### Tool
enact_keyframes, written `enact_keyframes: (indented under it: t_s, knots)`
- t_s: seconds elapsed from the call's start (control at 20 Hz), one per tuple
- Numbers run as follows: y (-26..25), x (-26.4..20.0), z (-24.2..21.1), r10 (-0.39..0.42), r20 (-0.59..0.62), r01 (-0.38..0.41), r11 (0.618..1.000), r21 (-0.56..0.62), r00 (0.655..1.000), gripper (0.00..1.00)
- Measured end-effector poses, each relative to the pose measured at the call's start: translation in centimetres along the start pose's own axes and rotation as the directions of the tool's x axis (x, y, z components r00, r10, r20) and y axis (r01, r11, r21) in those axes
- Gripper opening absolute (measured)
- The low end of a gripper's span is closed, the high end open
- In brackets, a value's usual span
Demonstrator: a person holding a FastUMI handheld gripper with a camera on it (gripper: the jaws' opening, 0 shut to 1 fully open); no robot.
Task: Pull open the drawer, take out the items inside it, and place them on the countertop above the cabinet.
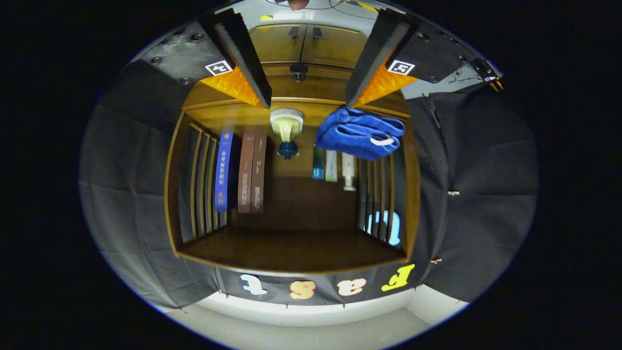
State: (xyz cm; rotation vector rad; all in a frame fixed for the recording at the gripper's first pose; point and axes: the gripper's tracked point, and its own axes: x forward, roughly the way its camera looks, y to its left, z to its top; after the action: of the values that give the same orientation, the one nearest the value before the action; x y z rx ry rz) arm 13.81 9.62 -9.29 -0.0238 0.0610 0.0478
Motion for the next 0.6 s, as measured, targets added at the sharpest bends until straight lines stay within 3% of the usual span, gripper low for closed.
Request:
enact_keyframes:
  t_s: [0.25,0.6]
  knots:
    - [-0.8,-5.4,6.3,-0.015,0.032,0.014,0.999,0.039,0.999,0.99]
    - [-2.8,-9.5,9.7,-0.039,0.059,0.033,0.995,0.097,0.997,0.99]
